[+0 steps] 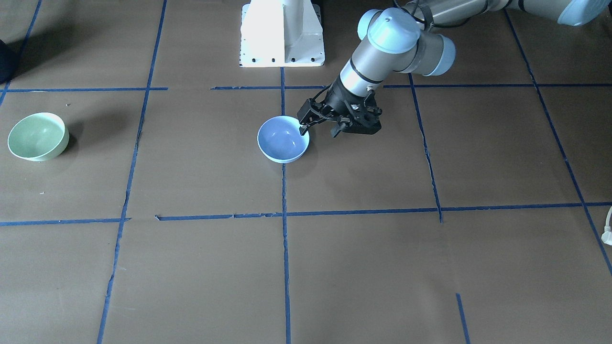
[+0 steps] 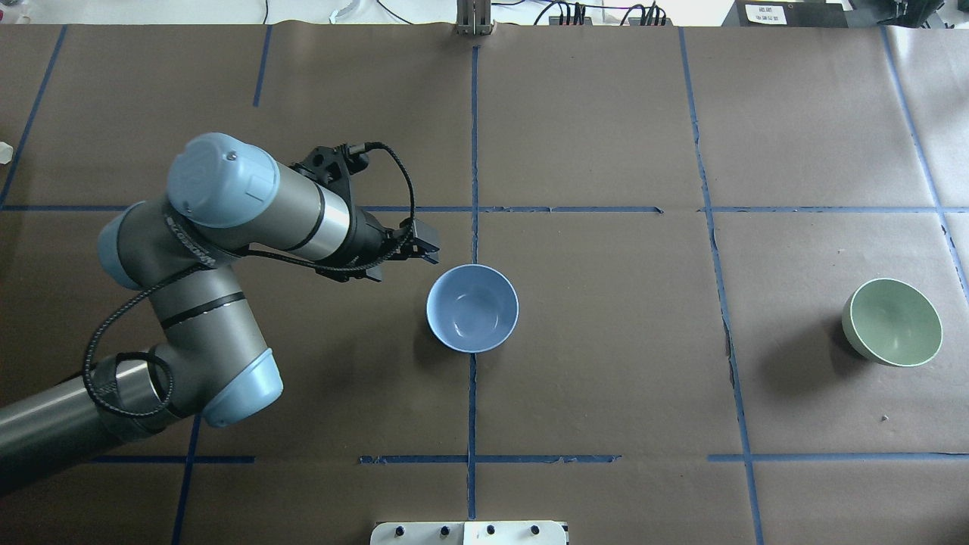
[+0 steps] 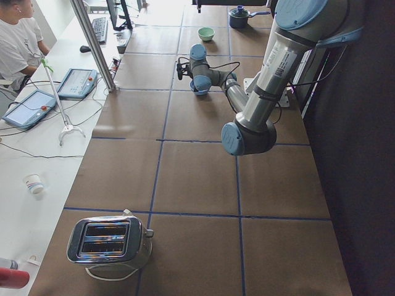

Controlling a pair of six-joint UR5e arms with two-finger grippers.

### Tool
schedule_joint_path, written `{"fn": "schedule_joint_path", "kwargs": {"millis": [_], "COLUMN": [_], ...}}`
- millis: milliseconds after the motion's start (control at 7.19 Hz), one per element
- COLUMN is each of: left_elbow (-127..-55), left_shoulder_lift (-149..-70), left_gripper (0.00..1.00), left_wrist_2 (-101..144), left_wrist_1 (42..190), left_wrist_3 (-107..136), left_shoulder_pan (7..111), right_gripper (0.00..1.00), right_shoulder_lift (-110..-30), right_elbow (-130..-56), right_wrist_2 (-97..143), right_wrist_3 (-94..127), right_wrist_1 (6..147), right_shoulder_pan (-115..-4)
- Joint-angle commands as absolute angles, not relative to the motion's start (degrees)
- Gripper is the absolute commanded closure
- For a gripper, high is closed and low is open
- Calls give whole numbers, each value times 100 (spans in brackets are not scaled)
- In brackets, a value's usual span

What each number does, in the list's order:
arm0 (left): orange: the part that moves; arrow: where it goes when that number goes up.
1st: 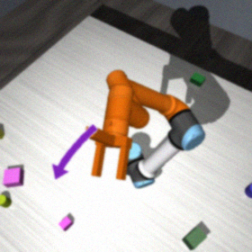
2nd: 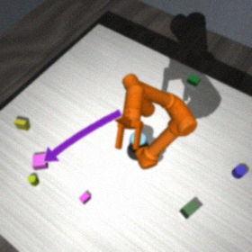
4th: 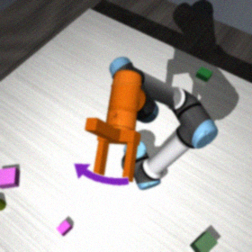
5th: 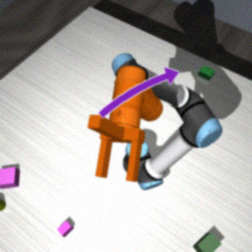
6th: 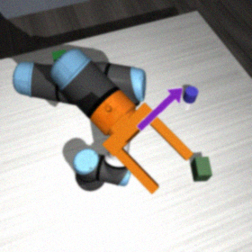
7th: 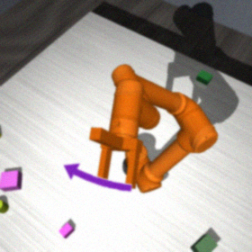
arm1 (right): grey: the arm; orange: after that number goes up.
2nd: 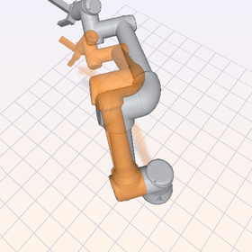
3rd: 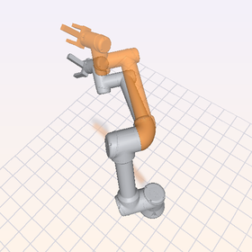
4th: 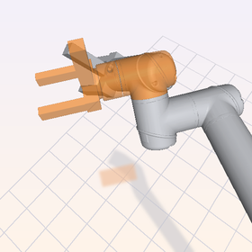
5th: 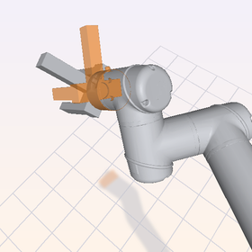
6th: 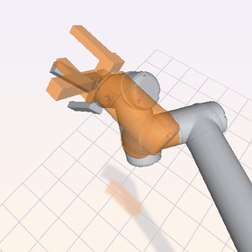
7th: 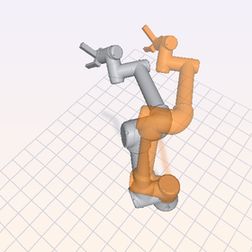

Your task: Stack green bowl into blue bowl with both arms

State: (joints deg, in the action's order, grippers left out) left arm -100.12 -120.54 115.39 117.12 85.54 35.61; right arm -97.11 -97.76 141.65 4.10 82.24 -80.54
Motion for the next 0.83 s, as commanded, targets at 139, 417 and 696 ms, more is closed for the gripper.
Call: {"fn": "schedule_joint_path", "kwargs": {"millis": [139, 417, 696], "left_elbow": [-10265, -10266, -10274], "left_shoulder_lift": [-11927, -11892, -11892], "left_gripper": [6, 5, 4], "left_wrist_2": [11707, 11698, 11698], "left_wrist_1": [11689, 11663, 11663], "left_wrist_3": [8587, 8596, 8604], "left_shoulder_pan": [3797, 3788, 3788], "right_gripper": [0, 1, 1], "right_shoulder_lift": [-10132, -10213, -10204], "right_elbow": [-9809, -9241, -8747], "right_wrist_2": [14142, 13844, 13852], "right_wrist_3": [1566, 2493, 3082], "right_wrist_1": [6924, 5500, 4732], "right_shoulder_pan": [-7377, -6840, -6471]}}
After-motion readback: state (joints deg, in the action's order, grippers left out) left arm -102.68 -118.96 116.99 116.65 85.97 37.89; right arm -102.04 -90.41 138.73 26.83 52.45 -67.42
